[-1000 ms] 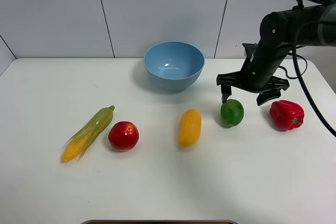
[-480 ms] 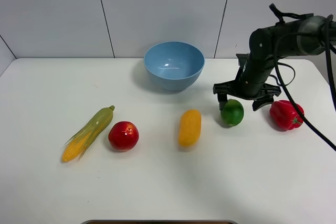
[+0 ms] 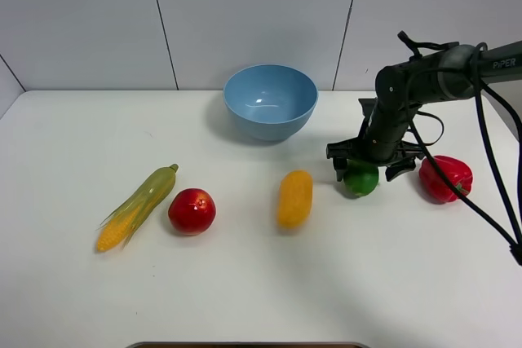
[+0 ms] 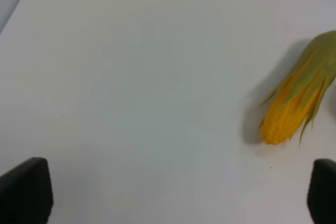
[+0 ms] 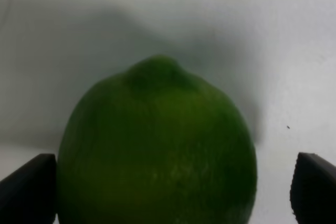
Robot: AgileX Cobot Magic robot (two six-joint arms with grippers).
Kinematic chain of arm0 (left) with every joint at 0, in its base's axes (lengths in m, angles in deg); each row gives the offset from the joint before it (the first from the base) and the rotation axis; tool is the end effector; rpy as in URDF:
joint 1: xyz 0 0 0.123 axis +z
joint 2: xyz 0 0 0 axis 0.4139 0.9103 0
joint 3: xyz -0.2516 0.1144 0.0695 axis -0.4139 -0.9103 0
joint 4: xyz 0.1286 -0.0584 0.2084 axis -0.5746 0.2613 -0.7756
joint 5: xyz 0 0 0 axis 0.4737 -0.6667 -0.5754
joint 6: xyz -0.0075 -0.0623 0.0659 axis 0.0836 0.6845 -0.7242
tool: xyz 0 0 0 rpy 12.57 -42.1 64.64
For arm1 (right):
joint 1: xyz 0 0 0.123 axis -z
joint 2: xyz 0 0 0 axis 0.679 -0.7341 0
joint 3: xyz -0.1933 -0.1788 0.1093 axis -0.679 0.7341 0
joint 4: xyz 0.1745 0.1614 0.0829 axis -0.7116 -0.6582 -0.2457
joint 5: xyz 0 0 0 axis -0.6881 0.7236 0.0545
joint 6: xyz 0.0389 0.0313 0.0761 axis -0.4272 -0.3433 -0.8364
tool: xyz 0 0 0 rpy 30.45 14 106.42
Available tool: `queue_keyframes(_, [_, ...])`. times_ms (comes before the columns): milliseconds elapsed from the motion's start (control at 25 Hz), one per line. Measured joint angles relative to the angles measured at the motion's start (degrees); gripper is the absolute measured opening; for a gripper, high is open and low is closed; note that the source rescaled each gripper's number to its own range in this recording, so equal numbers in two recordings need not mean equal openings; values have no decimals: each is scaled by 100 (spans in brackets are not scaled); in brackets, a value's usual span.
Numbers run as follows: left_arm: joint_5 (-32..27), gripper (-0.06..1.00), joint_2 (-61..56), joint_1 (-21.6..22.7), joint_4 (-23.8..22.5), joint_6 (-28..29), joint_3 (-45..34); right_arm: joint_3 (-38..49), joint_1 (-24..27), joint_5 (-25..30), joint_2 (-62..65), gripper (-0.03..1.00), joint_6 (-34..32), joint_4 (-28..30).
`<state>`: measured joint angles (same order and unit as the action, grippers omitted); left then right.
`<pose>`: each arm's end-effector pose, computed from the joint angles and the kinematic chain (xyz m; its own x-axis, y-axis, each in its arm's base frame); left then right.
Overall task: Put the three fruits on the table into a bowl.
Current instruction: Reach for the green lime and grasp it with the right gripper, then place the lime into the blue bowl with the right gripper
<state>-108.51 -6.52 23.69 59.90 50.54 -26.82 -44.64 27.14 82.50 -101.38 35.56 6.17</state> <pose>-0.0005 0.0082 0.2595 -0.5176 -0.0766 -0.8522 -0.1072 0.9939 -0.0242 0.3580 0.0970 0.1161 -0.9871 0.0836 -0.1365 0.0822 0.9965 0.0157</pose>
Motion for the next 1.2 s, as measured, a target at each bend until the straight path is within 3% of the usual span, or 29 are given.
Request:
queue_keyframes(280, [0, 100, 0, 0, 0, -6, 0, 0, 0, -136, -198, 94, 5, 22])
queue_keyframes(320, [0, 100, 0, 0, 0, -6, 0, 0, 0, -136, -209, 86, 5, 22])
queue_keyframes(360, [0, 100, 0, 0, 0, -6, 0, 0, 0, -136, -216, 71, 5, 22])
queue_keyframes(400, [0, 100, 0, 0, 0, -6, 0, 0, 0, -144, -216, 55, 5, 22])
queue_keyframes(440, [0, 100, 0, 0, 0, -6, 0, 0, 0, -148, -216, 31, 5, 22])
queue_keyframes(480, [0, 100, 0, 0, 0, -6, 0, 0, 0, -151, -216, 19, 5, 22])
queue_keyframes(1200, [0, 100, 0, 0, 0, -9, 0, 0, 0, -67, 207, 19, 5, 173])
